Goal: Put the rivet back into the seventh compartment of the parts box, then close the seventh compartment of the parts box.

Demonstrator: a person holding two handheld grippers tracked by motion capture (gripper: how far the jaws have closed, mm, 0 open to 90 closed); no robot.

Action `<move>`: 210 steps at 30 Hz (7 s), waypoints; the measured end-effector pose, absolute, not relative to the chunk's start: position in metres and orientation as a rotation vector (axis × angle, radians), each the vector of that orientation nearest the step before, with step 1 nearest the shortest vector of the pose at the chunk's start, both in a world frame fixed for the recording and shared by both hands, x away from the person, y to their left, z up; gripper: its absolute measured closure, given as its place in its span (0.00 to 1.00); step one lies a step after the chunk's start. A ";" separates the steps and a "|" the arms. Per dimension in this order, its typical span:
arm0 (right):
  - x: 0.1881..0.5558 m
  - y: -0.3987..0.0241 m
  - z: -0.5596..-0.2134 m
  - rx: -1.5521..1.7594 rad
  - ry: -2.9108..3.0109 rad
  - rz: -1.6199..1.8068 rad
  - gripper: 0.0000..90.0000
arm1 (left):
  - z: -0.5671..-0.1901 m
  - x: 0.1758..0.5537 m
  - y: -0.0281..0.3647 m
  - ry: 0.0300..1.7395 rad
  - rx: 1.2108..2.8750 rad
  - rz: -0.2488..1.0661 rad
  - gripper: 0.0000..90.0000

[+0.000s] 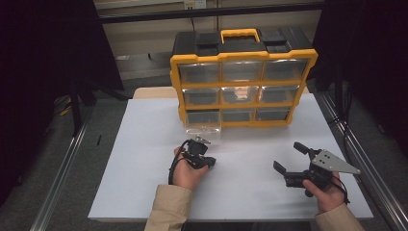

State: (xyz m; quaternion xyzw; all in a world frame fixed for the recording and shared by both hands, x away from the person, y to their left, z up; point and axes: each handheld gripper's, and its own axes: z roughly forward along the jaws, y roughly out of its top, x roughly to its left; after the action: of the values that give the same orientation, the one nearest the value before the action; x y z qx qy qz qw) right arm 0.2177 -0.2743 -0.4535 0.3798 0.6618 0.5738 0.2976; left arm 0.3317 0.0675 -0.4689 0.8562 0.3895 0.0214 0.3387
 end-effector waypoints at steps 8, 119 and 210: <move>0.218 -0.274 -0.453 1.016 1.751 1.530 0.02 | -0.458 0.334 0.074 1.033 2.188 0.038 0.96; 0.217 -0.276 -0.452 1.024 1.730 1.535 0.01 | -0.353 0.383 0.078 1.075 2.107 0.095 0.96; 0.217 -0.276 -0.452 1.018 1.734 1.533 0.01 | -0.370 0.383 0.092 1.115 2.025 0.239 1.00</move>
State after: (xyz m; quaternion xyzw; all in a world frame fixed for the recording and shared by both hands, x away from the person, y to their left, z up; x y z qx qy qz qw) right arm 0.2170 -0.2759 -0.4521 0.3838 0.6539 0.5780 0.3016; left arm 0.3832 0.0917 -0.3702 0.7996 0.4402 0.0945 0.3974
